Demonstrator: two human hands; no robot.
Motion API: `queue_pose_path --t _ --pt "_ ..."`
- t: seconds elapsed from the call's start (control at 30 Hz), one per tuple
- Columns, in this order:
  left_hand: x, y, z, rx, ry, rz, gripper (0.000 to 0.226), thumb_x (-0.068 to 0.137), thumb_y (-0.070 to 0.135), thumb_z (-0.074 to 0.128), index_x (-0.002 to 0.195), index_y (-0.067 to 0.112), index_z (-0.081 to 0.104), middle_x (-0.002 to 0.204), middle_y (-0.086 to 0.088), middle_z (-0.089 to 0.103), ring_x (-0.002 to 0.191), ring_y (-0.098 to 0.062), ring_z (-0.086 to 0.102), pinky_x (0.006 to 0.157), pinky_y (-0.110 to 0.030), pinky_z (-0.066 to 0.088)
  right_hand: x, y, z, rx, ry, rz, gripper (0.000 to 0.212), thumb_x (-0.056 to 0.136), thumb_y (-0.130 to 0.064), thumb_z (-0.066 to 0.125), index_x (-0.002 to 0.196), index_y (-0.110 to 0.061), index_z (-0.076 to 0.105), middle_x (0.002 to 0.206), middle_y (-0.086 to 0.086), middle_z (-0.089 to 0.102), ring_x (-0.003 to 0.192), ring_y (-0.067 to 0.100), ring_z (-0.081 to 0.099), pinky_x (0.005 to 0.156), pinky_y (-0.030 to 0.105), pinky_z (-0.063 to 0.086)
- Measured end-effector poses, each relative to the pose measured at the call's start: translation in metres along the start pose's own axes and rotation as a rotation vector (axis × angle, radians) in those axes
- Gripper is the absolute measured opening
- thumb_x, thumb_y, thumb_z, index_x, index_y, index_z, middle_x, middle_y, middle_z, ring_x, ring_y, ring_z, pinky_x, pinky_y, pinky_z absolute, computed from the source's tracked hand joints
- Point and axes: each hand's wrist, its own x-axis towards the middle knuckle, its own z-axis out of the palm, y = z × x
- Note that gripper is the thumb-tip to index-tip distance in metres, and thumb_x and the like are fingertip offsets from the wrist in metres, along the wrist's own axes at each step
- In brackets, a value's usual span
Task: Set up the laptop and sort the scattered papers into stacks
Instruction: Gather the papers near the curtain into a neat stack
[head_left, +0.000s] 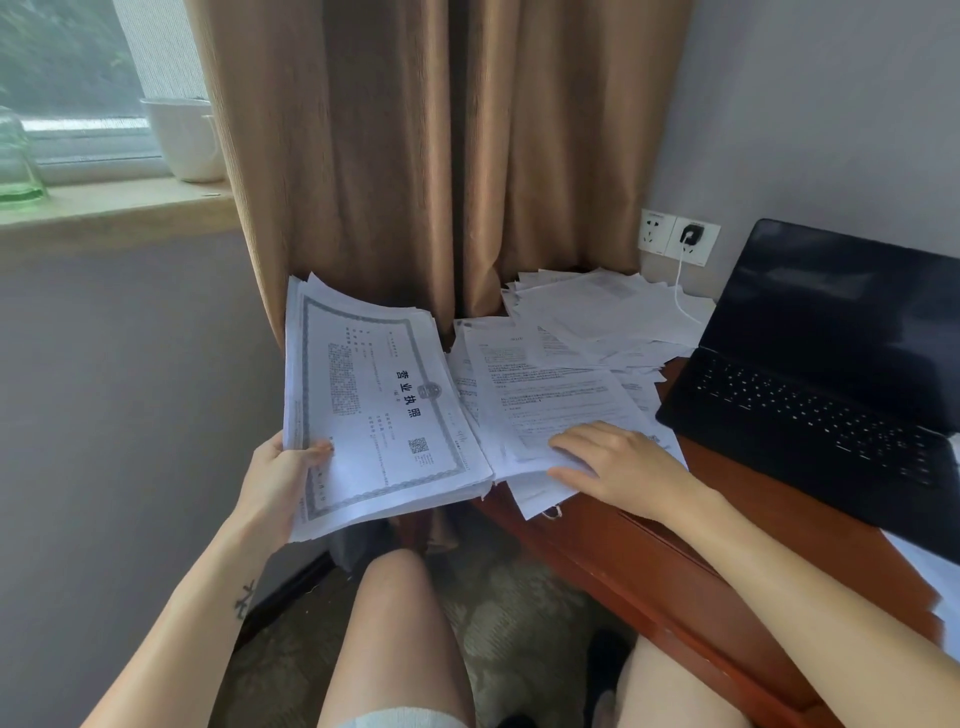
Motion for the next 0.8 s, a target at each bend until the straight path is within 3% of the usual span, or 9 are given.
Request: queue_pose_path --t 0.07,0.13,0.23,0.3,0.37,0.47,0.53,0.63,0.8 --pt "0.0 -0.001 0.0 0.0 0.001 -0.001 0.02 0.095 0.005 0.067 0.115 0.01 0.065 0.117 -0.014 0.071 0.111 -0.045 0.065 0.102 -0.064 0.05 -0.002 0.002 0.002 -0.056 0.152 -0.081 0.051 0.108 -0.047 0.032 0.128 -0.011 0.062 0.09 -0.001 0.07 0.078 0.016 0.067 0.057 0.034 0.058" --pt "-0.003 -0.001 0.0 -0.002 -0.009 0.002 0.02 0.096 0.005 0.067 0.115 0.011 0.065 0.117 -0.014 0.072 0.111 -0.045 0.065 0.102 -0.065 0.05 -0.003 0.003 0.003 -0.103 0.2 -0.102 0.04 0.103 -0.028 0.043 0.133 -0.007 0.059 0.079 -0.001 0.066 0.066 0.014 0.063 0.047 0.029 0.052" --pt "-0.008 0.002 0.0 -0.004 -0.022 0.002 0.017 0.097 0.005 0.066 0.113 0.01 0.066 0.114 -0.016 0.073 0.109 -0.046 0.066 0.101 -0.062 0.051 -0.003 0.002 0.004 -0.014 0.108 0.031 0.05 0.093 -0.021 0.062 0.142 -0.016 0.055 0.116 -0.002 0.07 0.104 0.017 0.065 0.074 0.037 0.057" --pt "-0.01 0.005 -0.002 -0.005 -0.033 -0.002 0.017 0.097 0.004 0.065 0.113 0.01 0.065 0.114 -0.017 0.072 0.108 -0.046 0.067 0.099 -0.061 0.051 -0.003 -0.001 0.008 0.12 0.141 0.138 0.043 0.095 -0.011 0.062 0.137 -0.017 0.061 0.125 -0.001 0.068 0.115 0.019 0.061 0.089 0.038 0.052" --pt "-0.013 0.008 -0.002 -0.01 -0.051 -0.01 0.017 0.097 0.004 0.065 0.113 0.01 0.066 0.115 -0.018 0.073 0.106 -0.045 0.068 0.099 -0.061 0.052 0.002 -0.002 0.009 0.235 0.243 0.267 0.032 0.101 -0.011 0.056 0.132 -0.016 0.065 0.115 0.0 0.071 0.103 0.016 0.064 0.085 0.033 0.053" --pt "-0.017 0.014 -0.001 -0.019 -0.084 -0.034 0.018 0.096 0.004 0.066 0.113 0.01 0.066 0.112 -0.018 0.075 0.106 -0.046 0.069 0.097 -0.063 0.054 0.011 -0.01 -0.003 0.418 0.435 0.458 0.012 0.103 -0.014 0.055 0.102 -0.013 0.068 0.076 -0.011 0.061 0.065 -0.001 0.057 0.058 0.013 0.043" --pt "-0.02 0.019 0.002 -0.038 -0.114 -0.054 0.021 0.096 0.003 0.067 0.116 0.01 0.066 0.111 -0.017 0.076 0.105 -0.046 0.07 0.096 -0.063 0.056 0.016 -0.018 -0.012 0.559 0.559 0.549 0.025 0.102 -0.01 0.057 0.079 -0.021 0.056 0.065 -0.015 0.049 0.059 -0.005 0.053 0.052 0.01 0.037" --pt "-0.022 0.026 0.011 -0.086 -0.151 -0.083 0.025 0.097 0.002 0.066 0.12 0.011 0.066 0.111 -0.015 0.077 0.104 -0.044 0.072 0.093 -0.061 0.058 0.026 -0.023 -0.024 0.728 0.723 0.561 0.02 0.101 -0.013 0.058 0.083 -0.019 0.063 0.081 -0.013 0.063 0.075 -0.01 0.058 0.065 0.005 0.039" --pt "-0.019 0.033 0.036 -0.141 -0.166 -0.096 0.024 0.097 0.001 0.066 0.117 0.014 0.066 0.107 -0.012 0.079 0.1 -0.038 0.075 0.085 -0.054 0.061 0.04 -0.023 -0.033 0.73 0.854 0.479 0.011 0.101 -0.017 0.061 0.099 -0.009 0.069 0.096 -0.005 0.072 0.087 0.004 0.065 0.075 0.016 0.05"
